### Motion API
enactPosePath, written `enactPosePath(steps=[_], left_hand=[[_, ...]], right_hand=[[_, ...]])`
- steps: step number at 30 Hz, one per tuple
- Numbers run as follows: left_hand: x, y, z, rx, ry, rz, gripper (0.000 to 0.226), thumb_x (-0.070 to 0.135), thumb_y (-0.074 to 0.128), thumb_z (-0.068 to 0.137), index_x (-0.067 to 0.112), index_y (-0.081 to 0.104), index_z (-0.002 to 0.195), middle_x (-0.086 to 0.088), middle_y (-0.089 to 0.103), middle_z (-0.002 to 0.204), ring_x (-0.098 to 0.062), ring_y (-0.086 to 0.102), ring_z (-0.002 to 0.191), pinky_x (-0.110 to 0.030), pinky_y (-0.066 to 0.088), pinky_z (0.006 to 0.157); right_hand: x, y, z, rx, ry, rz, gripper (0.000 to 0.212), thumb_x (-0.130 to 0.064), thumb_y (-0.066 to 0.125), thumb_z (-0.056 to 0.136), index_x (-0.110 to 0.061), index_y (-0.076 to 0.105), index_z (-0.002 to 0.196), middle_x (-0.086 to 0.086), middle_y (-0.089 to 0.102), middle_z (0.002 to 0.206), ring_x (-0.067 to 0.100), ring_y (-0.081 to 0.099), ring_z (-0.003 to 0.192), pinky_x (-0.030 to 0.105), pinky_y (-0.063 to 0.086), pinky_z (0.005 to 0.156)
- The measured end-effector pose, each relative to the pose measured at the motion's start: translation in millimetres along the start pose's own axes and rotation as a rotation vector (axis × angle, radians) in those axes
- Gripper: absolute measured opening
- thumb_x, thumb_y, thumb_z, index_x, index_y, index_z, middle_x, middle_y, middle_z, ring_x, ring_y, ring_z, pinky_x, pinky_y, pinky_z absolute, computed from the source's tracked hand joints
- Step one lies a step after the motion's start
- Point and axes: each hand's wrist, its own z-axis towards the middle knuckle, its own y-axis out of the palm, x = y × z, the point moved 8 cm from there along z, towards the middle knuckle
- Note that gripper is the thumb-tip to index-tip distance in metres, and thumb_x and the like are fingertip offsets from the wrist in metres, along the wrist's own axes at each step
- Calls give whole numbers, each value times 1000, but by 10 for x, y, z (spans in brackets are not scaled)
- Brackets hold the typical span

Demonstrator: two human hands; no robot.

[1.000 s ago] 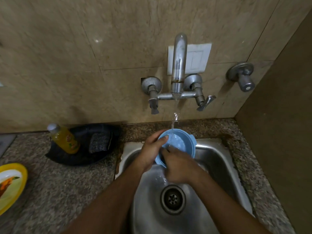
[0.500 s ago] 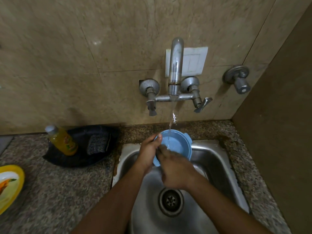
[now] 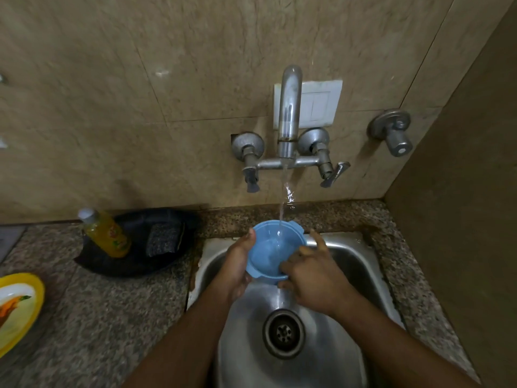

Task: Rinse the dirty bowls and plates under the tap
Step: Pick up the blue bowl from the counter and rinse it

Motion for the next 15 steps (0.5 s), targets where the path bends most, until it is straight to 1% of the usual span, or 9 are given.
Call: enactPosePath(steps=[2, 3, 4, 6, 8, 10, 11, 13, 15], left_hand=[[4, -4, -29, 0, -28, -8, 52, 48, 44, 99, 7, 61, 125, -21, 69, 117, -37, 65, 112, -53, 49, 98], [20, -2, -30, -6, -37, -9, 51, 48, 44, 99, 8, 61, 125, -20, 70, 117, -36, 65, 112, -51, 50, 97], [43, 30, -36, -23, -49, 0, 50, 48, 45, 99, 9, 62, 124, -19, 70, 116, -35, 65, 112, -50, 50, 97], [47, 89, -24, -39, -87, 66, 50, 50, 46, 97, 12, 63, 123, -16, 71, 115, -33, 66, 111, -53, 48, 101], [-5, 121, -19, -53, -147, 149, 53, 55, 44, 95, 15, 65, 123, -12, 72, 115, -32, 66, 111, -55, 46, 103], [-94, 93, -24, -68, -204, 223, 56, 60, 41, 94, 18, 66, 123, -9, 73, 114, -30, 67, 109, -53, 49, 100], [-122, 60, -44, -64, -210, 258, 56, 61, 41, 95, 19, 67, 121, -9, 74, 112, -28, 69, 107, -50, 52, 97], [-121, -10, -59, -31, -173, 276, 51, 58, 42, 96, 20, 66, 120, -8, 75, 108, -28, 70, 103, -49, 55, 91], [-84, -76, -36, 23, -115, 247, 47, 55, 42, 97, 21, 64, 122, -9, 75, 108, -29, 71, 101, -54, 54, 91]], right_hand=[[-50, 71, 16, -24, -13, 22, 21, -45, 63, 80, -32, 66, 96, -7, 71, 85, 20, 61, 99, 60, 22, 108], [-65, 65, 31, -22, -9, 38, 20, -43, 63, 81, -32, 65, 98, -7, 71, 88, 21, 59, 101, 59, 24, 108], [-52, 31, 27, -15, 10, 55, 19, -42, 62, 82, -32, 65, 99, -6, 70, 89, 21, 59, 102, 56, 30, 106], [12, 12, -51, -10, 72, 135, 17, -40, 60, 85, -30, 64, 99, -6, 69, 92, 21, 58, 101, 42, 46, 88], [22, 36, -186, 25, 97, 168, 13, -36, 63, 84, -29, 62, 95, -7, 68, 88, 17, 59, 94, 31, 50, 67], [-94, 69, -290, 28, 67, 162, 14, -31, 70, 77, -28, 62, 88, -9, 67, 82, 14, 61, 88, 27, 49, 58], [-153, 115, -297, 3, 38, 178, 13, -30, 69, 78, -28, 62, 90, -9, 67, 85, 14, 60, 91, 27, 50, 61], [-192, 169, -259, -12, -6, 232, 16, -29, 61, 85, -27, 64, 101, -9, 67, 99, 14, 55, 105, 29, 50, 74], [-107, 133, -235, 65, 24, 383, 24, -28, 62, 82, -28, 66, 106, -11, 64, 110, 14, 50, 114, 26, 49, 86]])
